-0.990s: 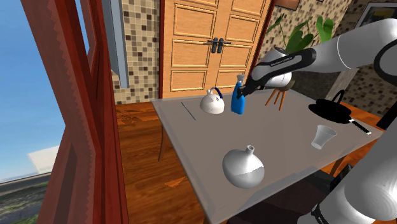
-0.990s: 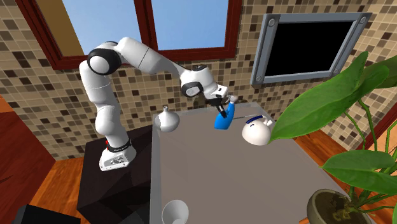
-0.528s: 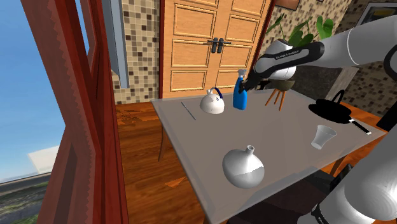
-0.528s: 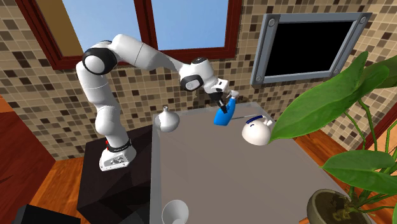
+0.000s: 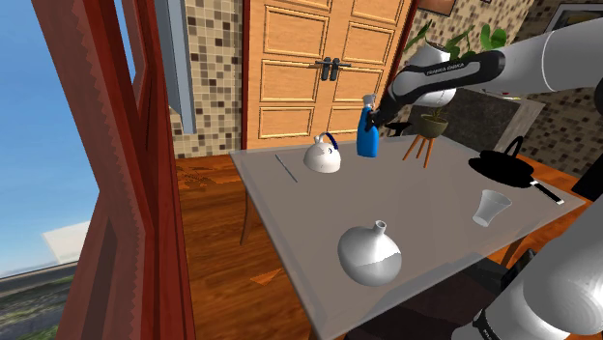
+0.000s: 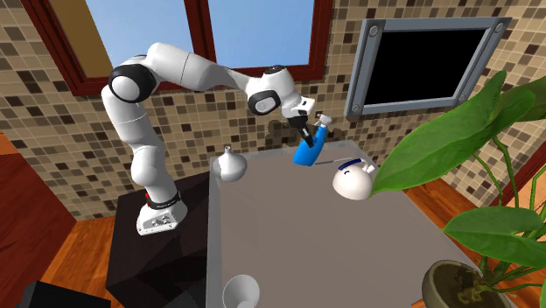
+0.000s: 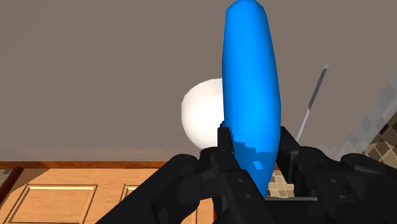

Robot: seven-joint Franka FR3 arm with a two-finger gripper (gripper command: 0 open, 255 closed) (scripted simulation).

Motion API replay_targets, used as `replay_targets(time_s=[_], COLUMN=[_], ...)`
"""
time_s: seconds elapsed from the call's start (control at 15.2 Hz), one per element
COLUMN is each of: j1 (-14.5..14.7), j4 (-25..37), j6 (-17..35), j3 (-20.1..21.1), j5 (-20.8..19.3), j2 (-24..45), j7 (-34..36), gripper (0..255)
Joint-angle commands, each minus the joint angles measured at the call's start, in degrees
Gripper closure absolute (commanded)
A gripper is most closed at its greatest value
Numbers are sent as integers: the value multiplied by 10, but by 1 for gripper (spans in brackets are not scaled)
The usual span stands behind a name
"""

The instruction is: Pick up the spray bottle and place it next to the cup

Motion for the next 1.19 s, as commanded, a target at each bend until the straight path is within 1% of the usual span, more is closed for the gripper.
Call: replay_targets(time_s=[0.0,1.12], j1=[0,0], j4=[10,125], j6=[-16,-145], j3=[0,1], j5=[-3,-13], j2=[-5,-20], j7=[2,13], gripper=[255,255])
